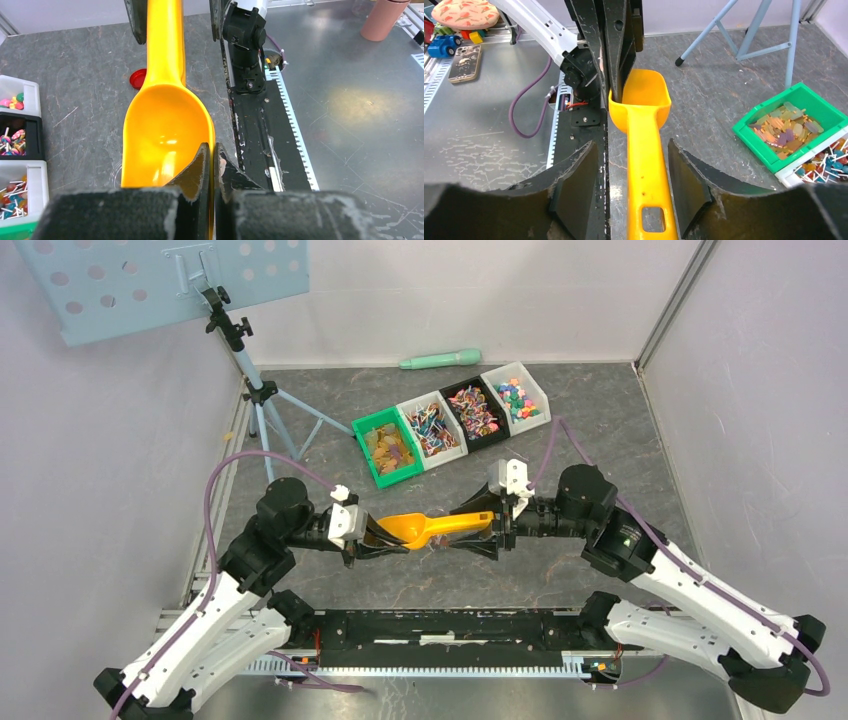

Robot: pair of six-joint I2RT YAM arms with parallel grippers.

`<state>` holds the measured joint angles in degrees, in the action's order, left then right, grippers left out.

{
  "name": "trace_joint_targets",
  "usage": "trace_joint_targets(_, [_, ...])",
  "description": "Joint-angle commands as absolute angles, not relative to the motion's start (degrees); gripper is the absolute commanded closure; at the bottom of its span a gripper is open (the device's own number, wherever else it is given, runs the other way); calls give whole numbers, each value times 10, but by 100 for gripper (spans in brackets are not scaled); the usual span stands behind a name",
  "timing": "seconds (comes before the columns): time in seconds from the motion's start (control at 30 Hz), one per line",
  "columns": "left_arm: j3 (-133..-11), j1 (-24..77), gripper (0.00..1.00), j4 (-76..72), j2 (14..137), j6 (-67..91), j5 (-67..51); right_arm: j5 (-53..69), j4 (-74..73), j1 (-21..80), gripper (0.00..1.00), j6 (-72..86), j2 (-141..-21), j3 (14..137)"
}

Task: Pack the candies
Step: Adjust the spatula, then scoop the fake candies from the storage box.

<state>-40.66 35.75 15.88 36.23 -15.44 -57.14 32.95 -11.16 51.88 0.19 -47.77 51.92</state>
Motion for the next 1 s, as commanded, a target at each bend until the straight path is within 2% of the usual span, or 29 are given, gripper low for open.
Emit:
trace_joint_targets(0.0, [-405,355,98,122,363,-141,-588,348,-72,516,43,15,-466,513])
trace_joint_targets(0.1, [-400,355,98,115,362,-138,-590,354,-66,516,61,18,-466,509])
trace_joint_targets(0.23, [-397,356,98,101,361,-130,-589,357,-55,516,91,26,-468,506])
trace_joint_targets(0.3, [-397,355,98,101,360,-130,-581,359,-44,515,100,31,-468,504])
trace_joint_targets(0.33, [-397,355,94,101,358,-130,-569,358,-40,516,100,32,-468,503])
trace_joint_targets(0.37, [-396,355,84,100,355,-128,-552,351,-38,516,100,35,-469,503])
trace_joint_targets(0.4, [-395,355,68,101,351,-127,-535,336,-39,516,100,36,-470,505])
trace_joint_targets(0.43, [-393,355,47,102,345,-130,-517,324,-41,516,100,36,-471,507])
trace_joint_targets(0.47, [-392,355,29,106,340,-135,-505,307,-41,516,100,36,-473,509])
trace_joint_targets(0.5, [-391,355,2,115,331,-146,-484,288,-40,515,100,36,-472,510])
trace_joint_targets(0.63, [-387,355,0,142,300,-160,-388,199,-53,516,100,30,-494,527])
trace_joint_targets(0.8, [-387,355,0,180,248,-137,-185,87,-90,515,100,46,-564,581])
trace_joint_targets(0.97, [-374,355,0,227,191,-132,-5,32,-114,517,100,63,-655,653])
